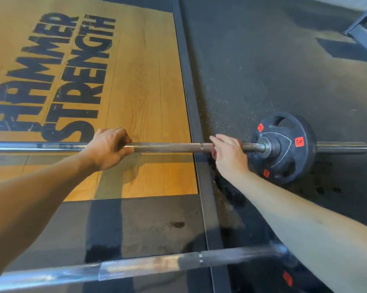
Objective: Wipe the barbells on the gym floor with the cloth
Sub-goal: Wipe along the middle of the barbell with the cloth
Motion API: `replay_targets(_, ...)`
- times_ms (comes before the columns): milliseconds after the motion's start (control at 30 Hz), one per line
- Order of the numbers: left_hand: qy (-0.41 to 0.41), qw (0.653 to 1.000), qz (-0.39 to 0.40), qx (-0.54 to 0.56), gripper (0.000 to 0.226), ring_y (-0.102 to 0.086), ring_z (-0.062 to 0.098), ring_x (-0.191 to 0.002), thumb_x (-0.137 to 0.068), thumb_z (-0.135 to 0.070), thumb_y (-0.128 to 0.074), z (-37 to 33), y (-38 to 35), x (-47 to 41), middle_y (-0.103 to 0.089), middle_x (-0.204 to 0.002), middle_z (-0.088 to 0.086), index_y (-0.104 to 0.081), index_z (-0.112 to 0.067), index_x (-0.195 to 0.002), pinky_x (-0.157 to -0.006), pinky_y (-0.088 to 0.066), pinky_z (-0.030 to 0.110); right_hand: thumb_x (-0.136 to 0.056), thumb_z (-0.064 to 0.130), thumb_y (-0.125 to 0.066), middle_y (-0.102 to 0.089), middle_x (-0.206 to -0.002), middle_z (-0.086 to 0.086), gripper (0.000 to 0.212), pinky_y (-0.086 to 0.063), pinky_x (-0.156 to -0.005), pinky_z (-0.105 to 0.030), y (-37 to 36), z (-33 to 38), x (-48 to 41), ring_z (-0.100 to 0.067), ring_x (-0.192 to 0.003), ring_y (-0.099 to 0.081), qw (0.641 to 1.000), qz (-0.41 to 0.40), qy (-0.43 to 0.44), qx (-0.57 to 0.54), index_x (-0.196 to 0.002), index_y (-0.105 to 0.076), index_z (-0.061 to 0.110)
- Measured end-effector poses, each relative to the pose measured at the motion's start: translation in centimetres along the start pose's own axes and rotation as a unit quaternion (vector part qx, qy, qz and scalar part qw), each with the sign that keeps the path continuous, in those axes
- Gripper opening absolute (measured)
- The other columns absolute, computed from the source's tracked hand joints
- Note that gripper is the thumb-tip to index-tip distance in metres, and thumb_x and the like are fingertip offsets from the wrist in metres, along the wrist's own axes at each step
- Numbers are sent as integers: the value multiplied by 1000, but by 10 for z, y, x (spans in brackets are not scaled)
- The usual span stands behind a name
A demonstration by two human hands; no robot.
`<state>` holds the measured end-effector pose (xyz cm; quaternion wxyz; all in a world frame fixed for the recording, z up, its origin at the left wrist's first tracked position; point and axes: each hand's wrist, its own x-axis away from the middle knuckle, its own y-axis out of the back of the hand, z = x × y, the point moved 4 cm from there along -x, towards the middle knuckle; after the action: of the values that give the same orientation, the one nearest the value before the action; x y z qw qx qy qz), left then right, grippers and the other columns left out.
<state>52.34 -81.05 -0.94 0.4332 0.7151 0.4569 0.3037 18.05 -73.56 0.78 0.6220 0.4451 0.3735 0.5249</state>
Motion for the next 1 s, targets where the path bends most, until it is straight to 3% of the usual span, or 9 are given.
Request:
replay_targets(133,-18,999,15,-23,34,-56,14,-93,-83,-50,-77,-2,0,2,-58,-95,-11,-54,-29,-99,-101,-40,40,-89,61,-68,-39,-147,5,61,-49,-96,-48,-21,9,4,-21,-140,-28,999,37,12,39,-142,-54,35)
replay_targets(233,-11,1000,8,2,33,-57,13,-89,-82,-47,-79,-2,1,5,-58,-94,-13,-55,-31,-98,-91,-50,39,-87,55,-73,-51,-129,4,42,-55,-82,-45,-30,14,3,-22,-127,-37,998,-60,6,23,-121,-65,32)
replay_targets(333,-8,1000,5,17,32,-59,13,-85,-83,-44,-79,-2,1,5,-59,-95,-10,-60,-26,-101,-79,-54,35,-91,55,-67,-57,-119,7,33,-49,-76,-37,-28,13,-8,-22,-116,-43,994,-49,50,84,-113,-66,31)
replay_targets(500,54,995,63,63,26,-64,13,-85,-81,-40,-82,3,2,-7,-64,-95,-7,-64,-29,-95,-81,-56,35,-91,62,-64,-62,-93,10,28,-52,-74,-35,-11,19,-31,-16,-94,-54,987,87,63,116,-90,-62,34)
replay_targets(600,103,979,147,96,24,-67,23,-87,-77,-41,-86,8,4,-21,-70,-89,2,-70,-26,-87,-84,-58,43,-90,59,-68,-71,-70,5,29,-58,-63,-31,2,24,-48,-11,-66,-68,970,232,25,74,-91,-72,31)
replay_targets(667,117,963,208,126,31,-68,24,-88,-73,-44,-87,9,8,-28,-74,-86,8,-75,-18,-84,-91,-56,46,-89,56,-72,-74,-78,-3,29,-61,-62,-31,11,28,-62,-15,-61,-68,942,330,-8,57,-94,-76,28)
replay_targets(800,140,923,315,168,79,-69,12,-82,-36,-82,-83,7,8,-31,-76,-83,10,-77,-16,-78,-94,-47,40,-79,69,-73,-75,-97,-9,49,-62,-86,-47,15,34,-82,-26,-86,-74,892,427,-29,145,-98,-79,24)
replay_targets(933,122,939,273,172,50,-69,20,-84,-67,-65,-83,12,4,-32,-75,-83,10,-76,-17,-79,-100,-49,46,-82,60,-77,-76,-89,-8,40,-65,-69,-39,17,32,-76,-17,-66,-71,922,378,-28,83,-98,-77,23)
replay_targets(1000,126,963,209,115,35,-64,22,-92,-87,-58,-70,11,2,-28,-73,-85,1,-75,-24,-84,-103,-43,44,-86,50,-77,-75,-94,-3,41,-60,-57,-29,18,30,-63,-11,-61,-69,951,306,-33,41,-115,-71,22)
